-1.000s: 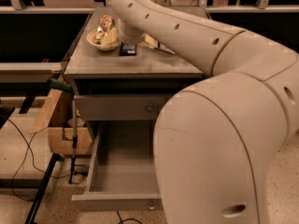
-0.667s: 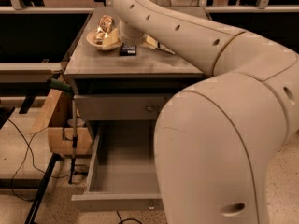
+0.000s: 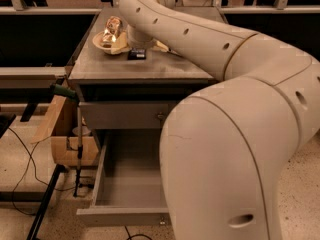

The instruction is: Place rxbar blueberry into middle drawer

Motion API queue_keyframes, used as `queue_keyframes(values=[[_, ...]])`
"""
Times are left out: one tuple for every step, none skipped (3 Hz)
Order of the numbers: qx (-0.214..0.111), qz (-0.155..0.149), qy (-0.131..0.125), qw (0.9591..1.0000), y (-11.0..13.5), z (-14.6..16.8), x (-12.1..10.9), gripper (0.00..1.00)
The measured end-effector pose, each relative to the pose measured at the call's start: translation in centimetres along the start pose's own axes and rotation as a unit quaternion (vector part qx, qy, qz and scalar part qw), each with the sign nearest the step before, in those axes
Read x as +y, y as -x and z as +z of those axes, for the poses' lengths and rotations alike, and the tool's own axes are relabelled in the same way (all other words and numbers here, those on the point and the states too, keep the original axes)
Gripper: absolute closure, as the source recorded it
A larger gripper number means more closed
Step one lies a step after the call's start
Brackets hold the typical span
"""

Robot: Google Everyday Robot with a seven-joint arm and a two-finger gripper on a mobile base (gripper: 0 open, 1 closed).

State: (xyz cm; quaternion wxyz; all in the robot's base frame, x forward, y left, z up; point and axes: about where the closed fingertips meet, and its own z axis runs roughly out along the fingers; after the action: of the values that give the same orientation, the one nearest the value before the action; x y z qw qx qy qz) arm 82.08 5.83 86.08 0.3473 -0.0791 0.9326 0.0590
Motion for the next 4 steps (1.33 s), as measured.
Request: queue_keyframes(values=[[0.002,-0.011,-0.012,0.9999,0.1,0.5,0.2,0.0],[0.009,-0.014,-0.017,0.9997,0.1,1.3,0.6,0.0],[0.017,-0.01,-0.016,0.9997,0.0,2.3,0.9,0.0],[0.022,0.005,-0.02,0.9996,0.1,3.2,0.5,0.0]])
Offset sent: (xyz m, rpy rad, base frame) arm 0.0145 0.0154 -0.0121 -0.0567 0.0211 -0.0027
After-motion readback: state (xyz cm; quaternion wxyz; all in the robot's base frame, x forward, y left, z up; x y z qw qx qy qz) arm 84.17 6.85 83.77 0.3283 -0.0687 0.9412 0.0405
